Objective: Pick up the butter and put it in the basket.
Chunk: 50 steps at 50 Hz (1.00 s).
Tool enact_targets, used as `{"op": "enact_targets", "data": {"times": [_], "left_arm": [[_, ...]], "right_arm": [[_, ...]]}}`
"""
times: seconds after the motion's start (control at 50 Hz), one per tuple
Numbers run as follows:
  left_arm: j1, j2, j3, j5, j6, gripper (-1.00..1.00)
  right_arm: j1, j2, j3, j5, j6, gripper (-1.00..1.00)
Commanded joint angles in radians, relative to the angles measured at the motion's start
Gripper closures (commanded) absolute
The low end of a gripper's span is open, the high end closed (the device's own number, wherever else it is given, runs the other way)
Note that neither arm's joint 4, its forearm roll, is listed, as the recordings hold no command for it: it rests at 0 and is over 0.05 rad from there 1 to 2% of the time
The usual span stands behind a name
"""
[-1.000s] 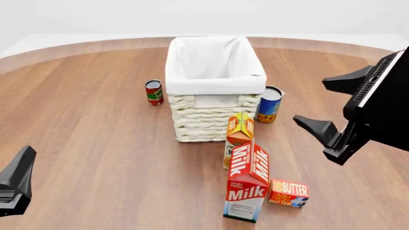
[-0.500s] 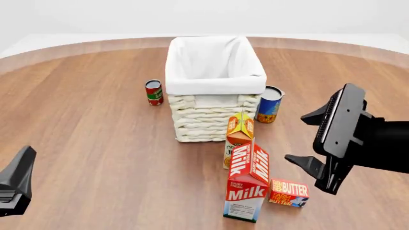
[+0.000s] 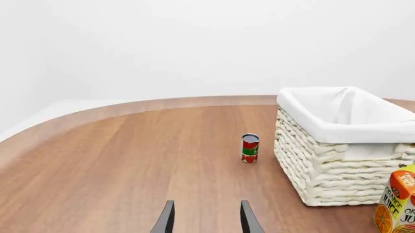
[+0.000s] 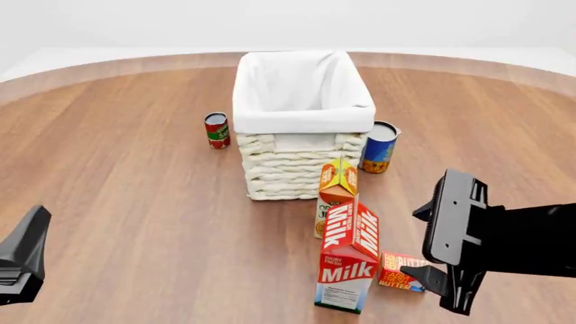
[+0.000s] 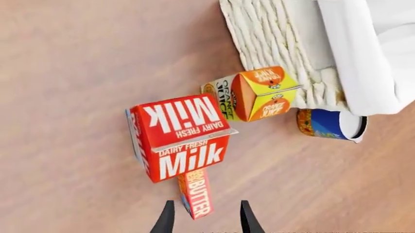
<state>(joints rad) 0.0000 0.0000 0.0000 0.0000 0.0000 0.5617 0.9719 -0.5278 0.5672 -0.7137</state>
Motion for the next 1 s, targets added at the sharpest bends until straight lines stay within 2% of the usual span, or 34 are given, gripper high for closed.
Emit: {"op": "enact_targets", "data": {"times": [0.02,0.6,0.78,1.0], "left_arm": [[0.000,0.000,0.000,0.000,0.000,-1.00],[0.000,0.000,0.000,0.000,0.000,-1.00],[0.000,0.000,0.000,0.000,0.000,-1.00],[0.000,0.000,0.000,0.000,0.000,-1.00]], "right_arm": [[-0.014,0.024,0.032,-0.002,-0.014,-1.00],[-0.087,0.137,0.061,-0.109,-0.032,-1.00],[-0.064,0.162,0.093,-0.158,-0.001,-1.00],[-0.060,0.191,0.110,-0.199,0.011,-1.00]]}}
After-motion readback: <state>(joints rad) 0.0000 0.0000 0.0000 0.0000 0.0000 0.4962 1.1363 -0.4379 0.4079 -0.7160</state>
